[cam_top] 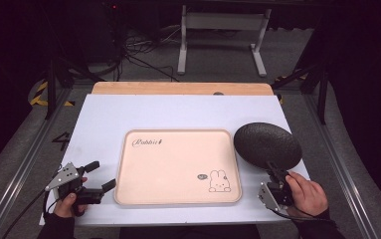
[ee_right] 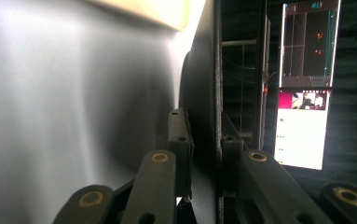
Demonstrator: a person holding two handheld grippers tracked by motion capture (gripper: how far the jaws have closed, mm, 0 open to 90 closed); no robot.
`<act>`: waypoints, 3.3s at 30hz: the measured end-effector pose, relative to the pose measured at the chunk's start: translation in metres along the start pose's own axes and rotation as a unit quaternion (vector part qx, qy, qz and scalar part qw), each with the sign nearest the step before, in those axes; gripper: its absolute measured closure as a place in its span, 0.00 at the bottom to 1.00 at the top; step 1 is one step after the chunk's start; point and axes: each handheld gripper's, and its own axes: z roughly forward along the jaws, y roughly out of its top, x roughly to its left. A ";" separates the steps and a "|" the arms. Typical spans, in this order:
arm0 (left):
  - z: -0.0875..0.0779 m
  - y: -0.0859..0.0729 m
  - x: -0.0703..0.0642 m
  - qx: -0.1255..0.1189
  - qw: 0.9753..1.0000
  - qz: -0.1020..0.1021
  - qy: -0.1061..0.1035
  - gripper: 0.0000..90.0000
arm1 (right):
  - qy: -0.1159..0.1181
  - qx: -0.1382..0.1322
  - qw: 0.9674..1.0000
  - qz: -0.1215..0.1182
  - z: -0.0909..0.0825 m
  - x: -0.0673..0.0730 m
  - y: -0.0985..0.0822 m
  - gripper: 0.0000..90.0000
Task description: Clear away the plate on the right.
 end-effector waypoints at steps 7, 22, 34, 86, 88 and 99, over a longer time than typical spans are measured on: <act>0.000 0.000 0.000 0.000 1.000 0.002 0.000 0.03 | -0.004 -0.017 1.000 -0.009 -0.002 -0.007 0.014 0.91; 0.000 0.000 0.000 0.001 1.000 0.003 0.000 0.03 | -0.011 -0.068 0.997 -0.022 -0.004 -0.018 0.057 0.91; 0.000 0.000 0.000 0.001 1.000 0.003 -0.001 0.03 | -0.016 -0.098 0.995 -0.028 -0.005 -0.024 0.083 0.91; 0.001 0.001 0.003 0.006 1.000 -0.007 -0.007 0.03 | 0.002 -0.176 0.984 -0.043 0.015 -0.030 0.157 0.91; 0.001 0.001 0.003 0.006 1.000 -0.007 -0.007 0.03 | 0.001 -0.179 0.983 -0.044 0.016 -0.030 0.160 0.91; 0.001 0.001 0.003 0.006 1.000 -0.007 -0.008 0.03 | 0.011 -0.188 0.981 -0.040 0.020 -0.028 0.173 0.91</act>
